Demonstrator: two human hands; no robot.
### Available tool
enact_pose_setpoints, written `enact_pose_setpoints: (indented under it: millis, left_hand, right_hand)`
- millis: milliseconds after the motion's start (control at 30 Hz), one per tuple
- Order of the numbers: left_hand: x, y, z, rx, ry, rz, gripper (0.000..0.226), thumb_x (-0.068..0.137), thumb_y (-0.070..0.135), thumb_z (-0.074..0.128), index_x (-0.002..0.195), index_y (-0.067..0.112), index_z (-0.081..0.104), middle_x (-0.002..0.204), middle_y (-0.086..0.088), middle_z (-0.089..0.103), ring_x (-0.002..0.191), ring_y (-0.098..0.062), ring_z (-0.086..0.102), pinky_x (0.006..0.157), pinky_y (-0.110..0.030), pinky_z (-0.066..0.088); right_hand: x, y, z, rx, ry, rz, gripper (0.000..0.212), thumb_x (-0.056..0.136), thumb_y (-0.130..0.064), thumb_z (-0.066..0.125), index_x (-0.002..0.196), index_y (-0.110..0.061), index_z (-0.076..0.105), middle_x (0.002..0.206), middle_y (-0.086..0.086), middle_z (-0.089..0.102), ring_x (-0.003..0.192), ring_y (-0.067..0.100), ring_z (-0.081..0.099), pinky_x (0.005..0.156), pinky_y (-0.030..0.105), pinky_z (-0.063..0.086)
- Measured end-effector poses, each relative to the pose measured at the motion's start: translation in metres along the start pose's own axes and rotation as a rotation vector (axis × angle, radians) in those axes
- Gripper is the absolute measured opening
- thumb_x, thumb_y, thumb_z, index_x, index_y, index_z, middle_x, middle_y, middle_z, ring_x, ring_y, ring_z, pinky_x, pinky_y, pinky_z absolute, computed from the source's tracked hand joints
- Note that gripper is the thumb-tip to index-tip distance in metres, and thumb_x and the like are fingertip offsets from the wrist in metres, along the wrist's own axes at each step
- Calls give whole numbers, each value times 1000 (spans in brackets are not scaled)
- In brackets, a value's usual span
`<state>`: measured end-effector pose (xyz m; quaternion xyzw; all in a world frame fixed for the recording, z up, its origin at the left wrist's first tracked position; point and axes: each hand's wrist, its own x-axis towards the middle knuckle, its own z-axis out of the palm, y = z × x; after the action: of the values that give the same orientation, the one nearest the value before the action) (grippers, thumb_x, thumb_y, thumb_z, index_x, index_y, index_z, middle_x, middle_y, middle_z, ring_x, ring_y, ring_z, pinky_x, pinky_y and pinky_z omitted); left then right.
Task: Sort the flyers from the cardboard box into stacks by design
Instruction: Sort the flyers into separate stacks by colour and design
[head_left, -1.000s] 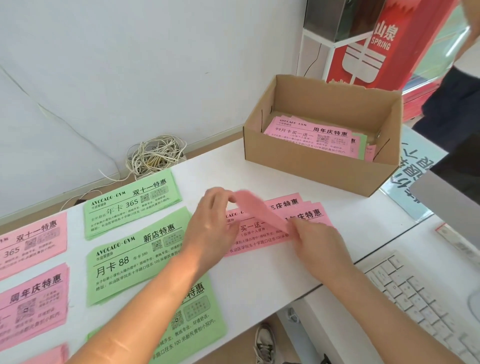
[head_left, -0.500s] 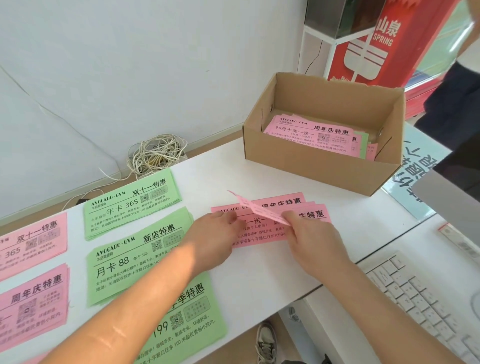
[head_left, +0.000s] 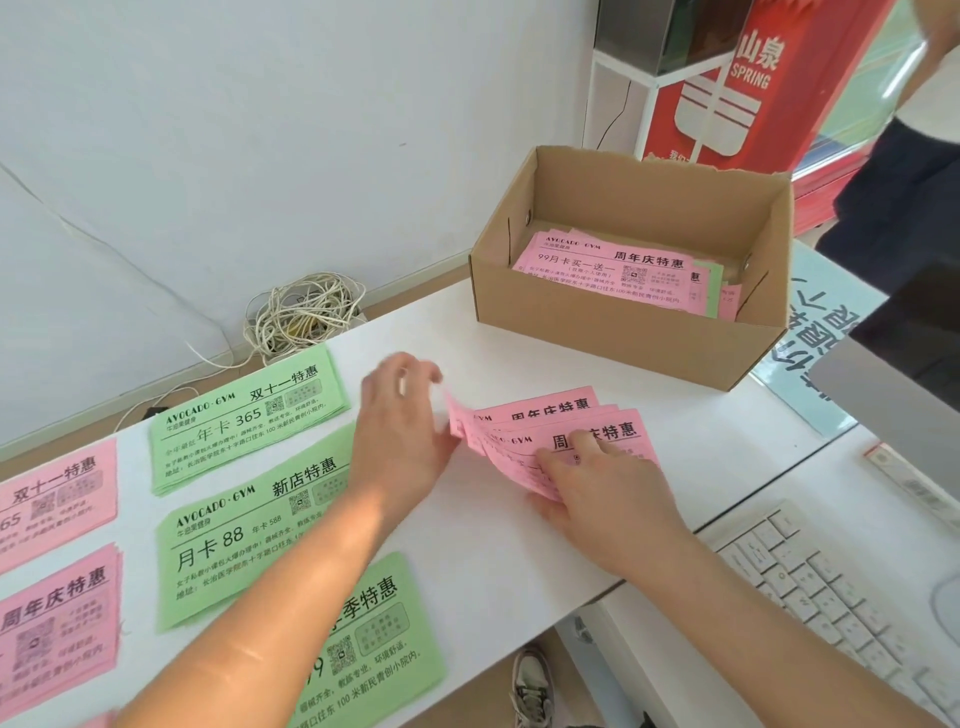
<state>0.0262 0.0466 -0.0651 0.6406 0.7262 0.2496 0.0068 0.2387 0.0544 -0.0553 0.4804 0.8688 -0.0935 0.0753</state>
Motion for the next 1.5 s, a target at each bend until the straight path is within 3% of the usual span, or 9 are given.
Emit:
enact_pose_setpoints:
  millis: [167,400,567,667,800,1000,1133,1333,1500]
  left_hand:
    - [22,20,-19,-767,-330,-722,50,90,49,53,131,28,34,127,-8,56,105,-23,59,97,-42,45]
    - [-6,43,-12,-393,-385,-439,65,78,1,58,125,40,36,64,-2,59,53,-18,55,55,-35,51]
    - [-17,49,-31,-600,-232,-268,38,85,0,61,97,33,46,74,15,72,70,-3,64,65,-15,47]
    - [-20,49,-34,-822,-126,-337,36,81,-5,66,88,28,52,75,-4,74,78,-20,69,75,-26,53]
    - [-16,40,-24,-916,-109,-491,29,77,-11,68,79,15,56,78,4,73,76,-8,68,67,-16,49]
    - [-17,31,-15,-771,-124,-560,26,75,-6,70,74,17,59,70,3,68,62,-5,59,61,-15,44]
    - [-11,35,-18,-796,-76,-577,29,74,-6,73,78,18,56,67,9,65,61,-7,59,59,-17,48]
    - [-11,28,-54,-903,74,-578,31,81,-10,64,89,19,57,74,1,74,72,-18,71,66,-32,57]
    - [-29,-1,-107,-973,135,-601,34,88,-9,55,101,23,56,80,-4,74,77,-20,71,67,-32,56]
  right_hand:
    - [0,2,-3,2,-87,21,84,71,-88,29,136,-35,37,128,0,39,116,24,40,81,37,49]
    - [4,20,-10,316,1,113,59,89,-53,49,142,-37,30,140,-5,40,125,21,39,93,38,45]
    - [4,55,-19,783,212,332,98,83,-18,72,147,-46,3,138,-2,45,118,19,51,88,36,50]
    - [3,55,-25,932,360,237,76,88,-7,63,144,-45,28,99,-11,65,93,5,62,75,20,50]
    - [3,39,-24,865,506,119,61,91,-12,60,139,-42,38,94,-10,65,90,14,66,84,34,56]
    - [-4,41,-17,733,417,26,91,86,-15,68,142,-55,8,109,-11,64,93,11,61,82,30,51]
    - [0,44,-13,552,446,34,58,88,-10,63,138,-33,46,110,-5,67,91,20,62,78,31,48]
    - [5,37,-49,1106,403,124,34,83,-12,72,97,-42,63,87,-17,70,81,2,65,70,22,53]
    - [14,-6,-88,1234,119,-42,49,85,-3,68,116,-38,54,92,-3,71,73,6,68,61,13,51]
